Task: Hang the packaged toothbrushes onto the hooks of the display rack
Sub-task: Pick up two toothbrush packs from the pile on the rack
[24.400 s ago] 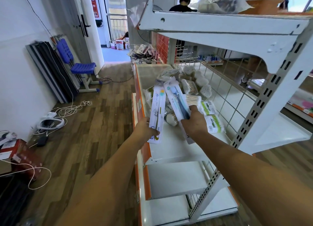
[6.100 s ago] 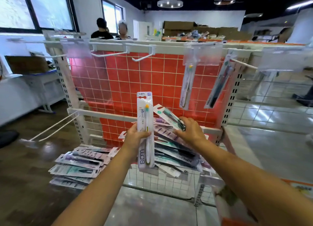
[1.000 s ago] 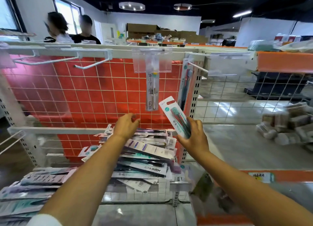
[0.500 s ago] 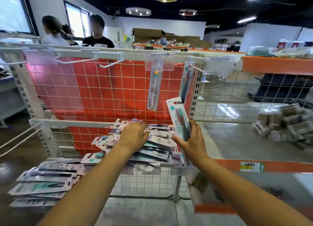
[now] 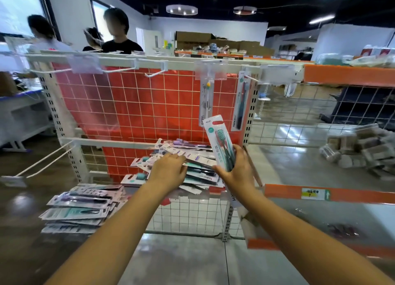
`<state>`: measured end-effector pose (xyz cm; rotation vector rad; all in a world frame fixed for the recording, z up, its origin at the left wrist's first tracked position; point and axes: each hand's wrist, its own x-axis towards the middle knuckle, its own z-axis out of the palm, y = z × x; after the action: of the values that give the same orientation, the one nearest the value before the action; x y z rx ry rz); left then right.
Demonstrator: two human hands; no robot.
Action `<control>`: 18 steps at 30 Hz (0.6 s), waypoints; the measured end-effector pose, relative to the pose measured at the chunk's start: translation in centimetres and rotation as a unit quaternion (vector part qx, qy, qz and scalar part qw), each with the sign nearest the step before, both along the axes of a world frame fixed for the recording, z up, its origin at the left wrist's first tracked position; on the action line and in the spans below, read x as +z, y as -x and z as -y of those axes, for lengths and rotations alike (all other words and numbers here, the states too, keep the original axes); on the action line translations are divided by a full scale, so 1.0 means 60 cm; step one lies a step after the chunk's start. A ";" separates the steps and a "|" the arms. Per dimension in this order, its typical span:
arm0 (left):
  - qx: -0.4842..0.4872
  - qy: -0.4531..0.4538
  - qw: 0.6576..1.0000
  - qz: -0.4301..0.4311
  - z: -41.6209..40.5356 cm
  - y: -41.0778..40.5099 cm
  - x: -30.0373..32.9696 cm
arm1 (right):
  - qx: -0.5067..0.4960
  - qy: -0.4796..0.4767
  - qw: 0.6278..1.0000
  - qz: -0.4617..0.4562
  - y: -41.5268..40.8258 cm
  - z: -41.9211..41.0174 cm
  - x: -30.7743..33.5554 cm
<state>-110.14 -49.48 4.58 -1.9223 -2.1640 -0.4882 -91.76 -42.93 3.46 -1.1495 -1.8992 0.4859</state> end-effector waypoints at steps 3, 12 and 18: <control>0.011 0.005 1.000 0.013 0.026 0.011 -0.008 | 0.010 -0.012 1.000 0.002 0.016 0.022 -0.005; 0.018 -0.007 1.000 0.017 0.036 0.062 -0.019 | 0.034 -0.009 0.999 0.019 0.080 0.035 -0.014; 0.020 -0.018 0.999 -0.028 0.008 0.122 0.005 | 0.050 -0.019 0.998 0.029 0.160 -0.002 0.008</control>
<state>-117.47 -49.97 4.87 -1.8491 -2.1391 -0.4575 -101.39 -42.80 3.93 -1.0572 -2.0153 0.4744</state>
